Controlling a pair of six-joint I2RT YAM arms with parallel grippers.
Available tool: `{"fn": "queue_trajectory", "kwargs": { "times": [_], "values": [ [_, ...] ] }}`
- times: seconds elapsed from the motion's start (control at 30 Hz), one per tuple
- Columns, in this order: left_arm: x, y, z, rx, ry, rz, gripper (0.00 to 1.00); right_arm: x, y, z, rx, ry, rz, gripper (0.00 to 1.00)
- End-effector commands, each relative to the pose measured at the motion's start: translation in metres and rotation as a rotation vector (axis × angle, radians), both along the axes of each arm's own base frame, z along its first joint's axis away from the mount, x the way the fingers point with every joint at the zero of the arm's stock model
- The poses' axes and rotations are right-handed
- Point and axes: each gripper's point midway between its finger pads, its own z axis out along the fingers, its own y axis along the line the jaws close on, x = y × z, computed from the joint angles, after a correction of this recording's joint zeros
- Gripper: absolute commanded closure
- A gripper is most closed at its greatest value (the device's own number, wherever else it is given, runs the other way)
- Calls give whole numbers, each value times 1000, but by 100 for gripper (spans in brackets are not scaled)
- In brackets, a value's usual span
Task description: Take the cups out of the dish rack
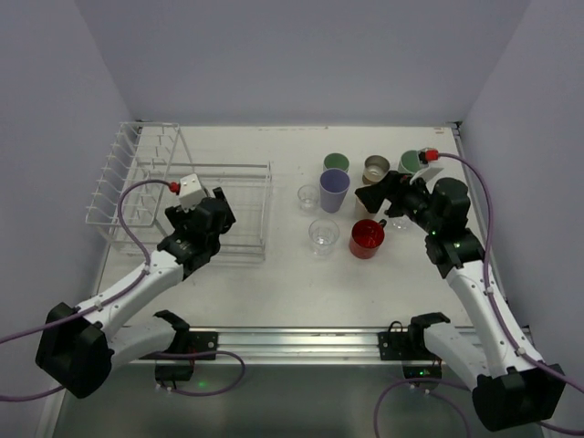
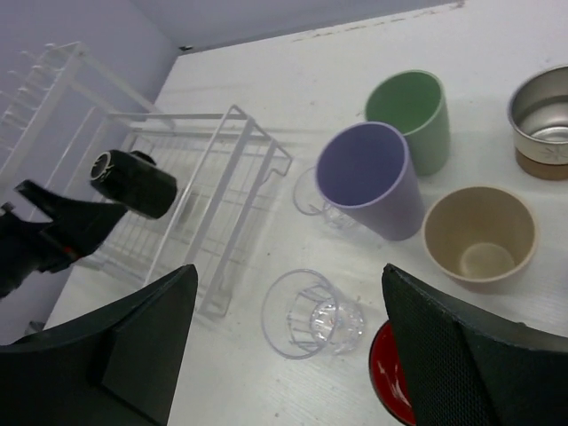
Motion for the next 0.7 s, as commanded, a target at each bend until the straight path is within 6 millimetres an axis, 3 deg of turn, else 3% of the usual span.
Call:
{"fn": "queue_trajectory", "kwargs": {
  "times": [0.0,0.17,0.5,0.67],
  "values": [
    [20,23,22,0,-176,239,0,-18,25,24,76,-76,129,13],
    [27,34,15,74,-191,323,0,-21,36,19,69,-60,172,11],
    [55,34,0,196,-203,378,0,-34,63,21,71,-68,298,9],
    [60,41,-4,231,-199,411,0,-37,70,20,62,-75,324,8]
  ]
}}
